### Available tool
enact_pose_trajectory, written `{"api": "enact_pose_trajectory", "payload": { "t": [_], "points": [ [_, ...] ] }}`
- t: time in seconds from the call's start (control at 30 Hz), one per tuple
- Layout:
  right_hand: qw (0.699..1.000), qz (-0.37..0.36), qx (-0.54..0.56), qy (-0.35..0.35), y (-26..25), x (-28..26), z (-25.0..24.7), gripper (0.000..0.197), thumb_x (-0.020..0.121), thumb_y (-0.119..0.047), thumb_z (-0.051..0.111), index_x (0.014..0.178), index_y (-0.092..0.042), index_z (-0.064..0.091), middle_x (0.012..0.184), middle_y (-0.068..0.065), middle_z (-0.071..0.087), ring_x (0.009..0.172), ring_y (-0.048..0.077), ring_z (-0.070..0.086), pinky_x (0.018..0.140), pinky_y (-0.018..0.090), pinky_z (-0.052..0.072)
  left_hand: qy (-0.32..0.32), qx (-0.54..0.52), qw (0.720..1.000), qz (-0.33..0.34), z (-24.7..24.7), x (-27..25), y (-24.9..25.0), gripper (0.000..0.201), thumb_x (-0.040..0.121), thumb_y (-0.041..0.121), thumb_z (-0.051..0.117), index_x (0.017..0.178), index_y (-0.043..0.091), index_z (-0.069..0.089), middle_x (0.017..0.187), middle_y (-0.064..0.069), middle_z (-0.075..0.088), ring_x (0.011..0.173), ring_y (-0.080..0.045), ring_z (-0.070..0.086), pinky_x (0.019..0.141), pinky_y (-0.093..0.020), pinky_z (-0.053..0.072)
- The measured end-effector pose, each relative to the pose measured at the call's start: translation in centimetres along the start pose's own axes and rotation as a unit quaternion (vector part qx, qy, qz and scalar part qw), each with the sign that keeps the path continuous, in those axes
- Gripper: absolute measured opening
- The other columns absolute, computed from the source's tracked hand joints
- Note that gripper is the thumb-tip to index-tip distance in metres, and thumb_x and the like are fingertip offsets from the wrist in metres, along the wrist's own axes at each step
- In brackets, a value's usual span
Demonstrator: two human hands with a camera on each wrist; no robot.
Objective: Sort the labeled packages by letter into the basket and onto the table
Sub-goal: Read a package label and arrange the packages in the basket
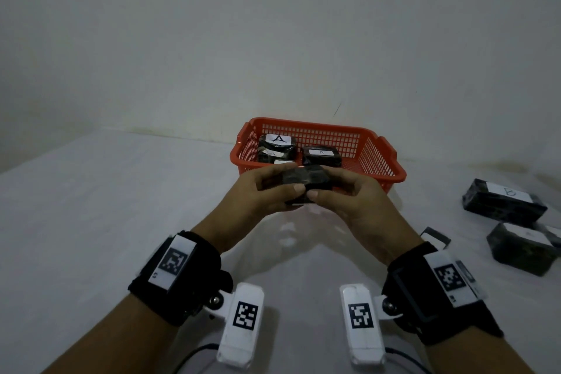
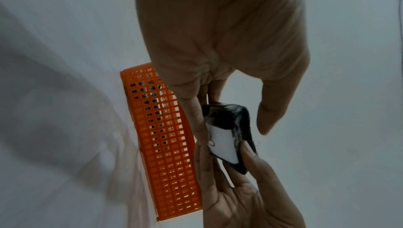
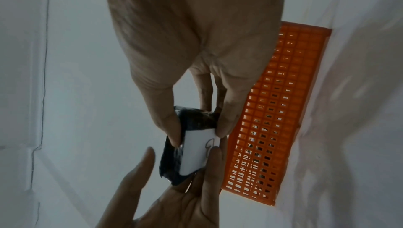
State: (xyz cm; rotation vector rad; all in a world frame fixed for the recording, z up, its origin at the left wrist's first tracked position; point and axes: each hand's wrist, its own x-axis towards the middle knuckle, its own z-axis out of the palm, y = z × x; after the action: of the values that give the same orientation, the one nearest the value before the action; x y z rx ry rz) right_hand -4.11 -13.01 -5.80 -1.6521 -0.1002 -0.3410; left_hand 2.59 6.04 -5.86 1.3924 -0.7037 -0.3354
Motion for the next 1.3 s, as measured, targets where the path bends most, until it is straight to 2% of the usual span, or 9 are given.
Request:
{"api": "enact_pose_trajectory", "payload": {
  "t": [0.13, 0.2, 0.3, 0.37, 0.43, 0.57, 0.73, 0.83, 1.3],
  "points": [
    [0.998, 0.035, 0.042, -0.028, 0.14, 0.20, -0.01, 0.044, 0.076, -0.022, 0.082, 0.119, -0.021, 0.074, 0.119, 0.004, 0.078, 0.116, 0.023, 0.073, 0.102, 0.043, 0.057, 0.030, 0.053, 0.998, 0.021, -0.19, 0.07, -0.20, 0.043, 0.089, 0.012, 0.073, 0.131, 0.016, 0.064, 0.119, -0.001, 0.075, 0.113, -0.016, 0.071, 0.092, -0.032, 0.059],
    [0.995, 0.063, 0.066, -0.031, 0.18, 0.38, 0.00, 0.038, 0.084, -0.026, 0.076, 0.119, -0.015, 0.073, 0.118, 0.009, 0.078, 0.113, 0.028, 0.073, 0.097, 0.043, 0.059, 0.038, 0.071, 0.996, 0.029, -0.19, 0.05, -0.21, 0.052, 0.085, 0.008, 0.077, 0.134, 0.015, 0.061, 0.121, 0.002, 0.073, 0.113, -0.012, 0.070, 0.090, -0.027, 0.059],
    [0.995, 0.073, 0.067, -0.008, 0.34, 0.54, 0.03, 0.029, 0.093, -0.015, 0.070, 0.121, -0.006, 0.072, 0.114, 0.012, 0.078, 0.107, 0.029, 0.076, 0.089, 0.039, 0.062, 0.029, 0.080, 0.996, 0.039, -0.21, 0.06, -0.34, 0.063, 0.080, 0.003, 0.080, 0.137, 0.017, 0.058, 0.128, 0.004, 0.069, 0.117, -0.010, 0.067, 0.091, -0.028, 0.059],
    [0.997, 0.056, 0.052, 0.000, 0.43, 0.45, 0.02, 0.030, 0.093, -0.009, 0.071, 0.123, -0.006, 0.072, 0.113, 0.010, 0.079, 0.106, 0.027, 0.077, 0.088, 0.038, 0.063, 0.026, 0.068, 0.997, 0.032, -0.09, 0.13, -0.39, 0.065, 0.080, 0.013, 0.080, 0.140, 0.019, 0.056, 0.131, 0.003, 0.068, 0.119, -0.011, 0.066, 0.094, -0.032, 0.059],
    [0.998, 0.041, 0.043, 0.007, 0.42, 0.35, -0.06, 0.032, 0.091, -0.006, 0.073, 0.123, -0.010, 0.072, 0.114, 0.008, 0.079, 0.105, 0.025, 0.077, 0.089, 0.039, 0.063, 0.043, 0.054, 0.997, 0.019, 0.09, 0.17, -0.32, 0.057, 0.085, 0.024, 0.075, 0.138, 0.019, 0.058, 0.127, 0.002, 0.070, 0.116, -0.012, 0.069, 0.096, -0.035, 0.059],
    [0.999, 0.034, 0.028, 0.004, 0.44, 0.34, -0.26, 0.039, 0.088, -0.003, 0.076, 0.126, -0.011, 0.071, 0.118, 0.009, 0.078, 0.109, 0.025, 0.076, 0.093, 0.044, 0.062, 0.107, 0.102, 0.987, 0.061, 0.26, 0.10, -0.59, 0.032, 0.091, 0.012, 0.071, 0.122, 0.019, 0.070, 0.111, 0.005, 0.077, 0.105, -0.007, 0.073, 0.094, -0.028, 0.059],
    [1.000, 0.024, -0.005, 0.019, 0.48, 0.48, -0.36, 0.031, 0.091, -0.018, 0.076, 0.122, -0.017, 0.074, 0.118, 0.006, 0.078, 0.111, 0.023, 0.074, 0.094, 0.048, 0.062, 0.090, 0.112, 0.987, 0.073, 0.42, -0.05, -0.75, 0.034, 0.089, 0.009, 0.073, 0.116, 0.028, 0.070, 0.110, 0.009, 0.077, 0.105, -0.003, 0.071, 0.090, -0.021, 0.058],
    [0.999, 0.008, -0.029, 0.033, 0.57, 0.48, -0.42, 0.032, 0.089, -0.024, 0.079, 0.121, -0.020, 0.075, 0.119, 0.005, 0.077, 0.114, 0.024, 0.073, 0.095, 0.050, 0.061, 0.080, 0.086, 0.990, 0.072, 0.48, -0.12, -0.68, 0.033, 0.090, 0.010, 0.071, 0.120, 0.023, 0.070, 0.113, 0.006, 0.076, 0.108, -0.006, 0.071, 0.090, -0.022, 0.058],
    [0.997, -0.015, -0.079, 0.012, -0.20, 0.02, -0.21, 0.041, 0.084, -0.010, 0.082, 0.122, -0.022, 0.073, 0.114, -0.004, 0.079, 0.108, 0.007, 0.074, 0.101, 0.036, 0.058, 0.099, 0.102, 0.984, 0.105, -0.22, 0.01, -0.45, 0.036, 0.085, 0.007, 0.076, 0.118, 0.021, 0.072, 0.111, 0.006, 0.077, 0.108, -0.008, 0.072, 0.095, -0.028, 0.058]
  ]
}}
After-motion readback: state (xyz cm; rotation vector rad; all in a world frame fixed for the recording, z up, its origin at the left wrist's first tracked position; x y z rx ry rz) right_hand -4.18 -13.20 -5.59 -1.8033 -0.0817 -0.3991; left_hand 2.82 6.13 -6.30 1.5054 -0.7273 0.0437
